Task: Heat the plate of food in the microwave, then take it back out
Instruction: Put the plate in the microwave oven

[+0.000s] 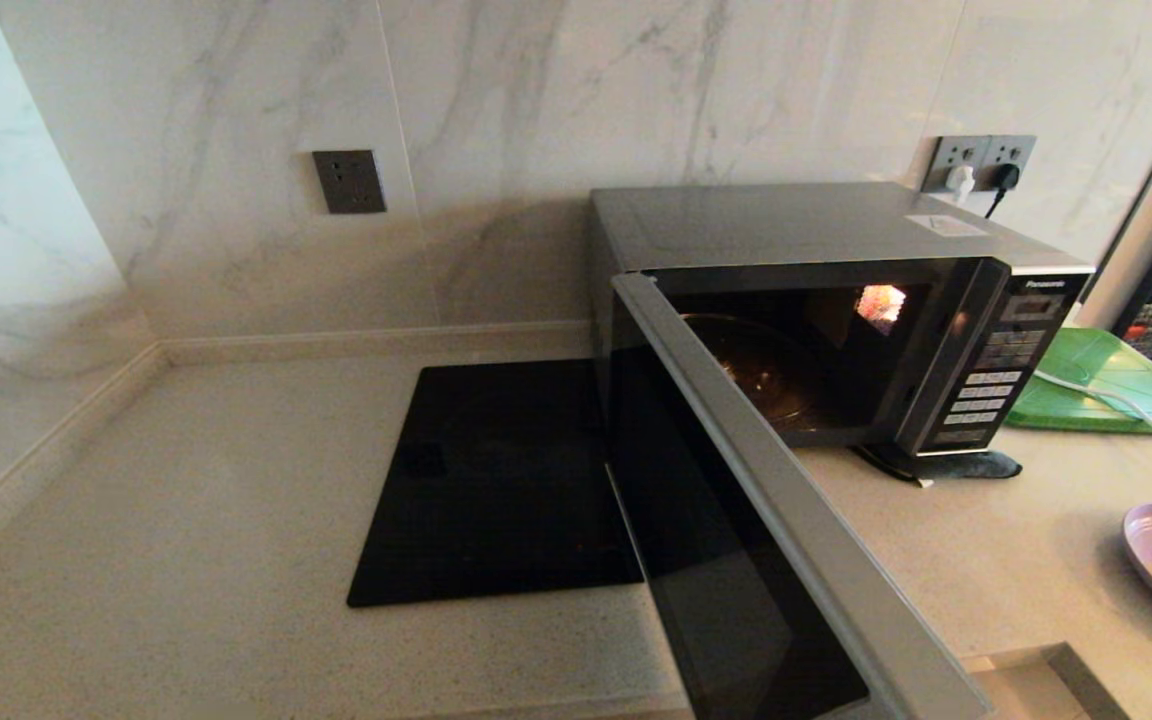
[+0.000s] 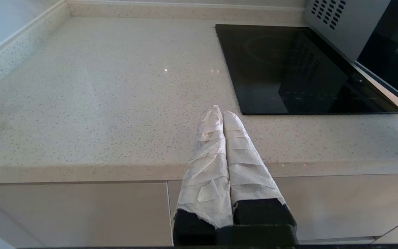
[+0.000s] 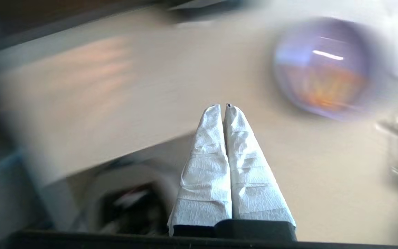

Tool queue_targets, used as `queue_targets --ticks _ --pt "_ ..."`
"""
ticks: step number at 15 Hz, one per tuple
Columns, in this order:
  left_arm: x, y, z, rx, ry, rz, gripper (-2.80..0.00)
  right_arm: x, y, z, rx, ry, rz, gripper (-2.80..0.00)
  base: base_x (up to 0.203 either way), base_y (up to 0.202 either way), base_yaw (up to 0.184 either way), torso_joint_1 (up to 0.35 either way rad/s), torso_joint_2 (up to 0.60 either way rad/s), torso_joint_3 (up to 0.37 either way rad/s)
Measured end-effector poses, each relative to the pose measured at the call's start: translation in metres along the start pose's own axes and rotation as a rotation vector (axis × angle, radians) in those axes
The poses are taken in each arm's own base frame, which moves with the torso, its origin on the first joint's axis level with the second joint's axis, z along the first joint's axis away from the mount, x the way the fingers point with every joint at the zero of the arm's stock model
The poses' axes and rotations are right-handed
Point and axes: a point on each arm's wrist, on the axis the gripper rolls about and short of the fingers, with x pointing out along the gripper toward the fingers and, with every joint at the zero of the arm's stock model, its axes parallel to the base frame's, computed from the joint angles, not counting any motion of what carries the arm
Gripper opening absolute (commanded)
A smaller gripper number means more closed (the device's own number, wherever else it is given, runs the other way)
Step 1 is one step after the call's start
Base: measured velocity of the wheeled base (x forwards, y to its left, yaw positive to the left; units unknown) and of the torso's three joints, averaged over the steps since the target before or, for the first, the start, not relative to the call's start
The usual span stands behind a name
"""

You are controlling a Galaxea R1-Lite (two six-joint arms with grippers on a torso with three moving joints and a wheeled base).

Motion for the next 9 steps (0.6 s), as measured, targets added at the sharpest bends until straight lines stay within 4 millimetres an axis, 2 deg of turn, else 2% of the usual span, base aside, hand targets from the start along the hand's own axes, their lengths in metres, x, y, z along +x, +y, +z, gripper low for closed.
queue_targets --ticks 3,6,9 --pt "0.000 0.000 0.000 0.000 0.000 0.000 -2.80 0.017 -0.047 0.009 0.173 -0.018 -0.263 -2.80 0.000 0.000 0.000 0.000 0.00 0.000" --pt "0.000 0.000 0.000 0.000 0.000 0.001 -2.80 0.068 -0.083 0.021 0.391 0.006 -0.403 -2.80 0.000 0.000 0.000 0.000 0.00 0.000" --pt "0.000 0.000 0.000 0.000 0.000 0.001 -2.80 0.121 -0.115 0.019 0.502 0.110 -0.450 -2.80 0.000 0.000 0.000 0.000 0.00 0.000"
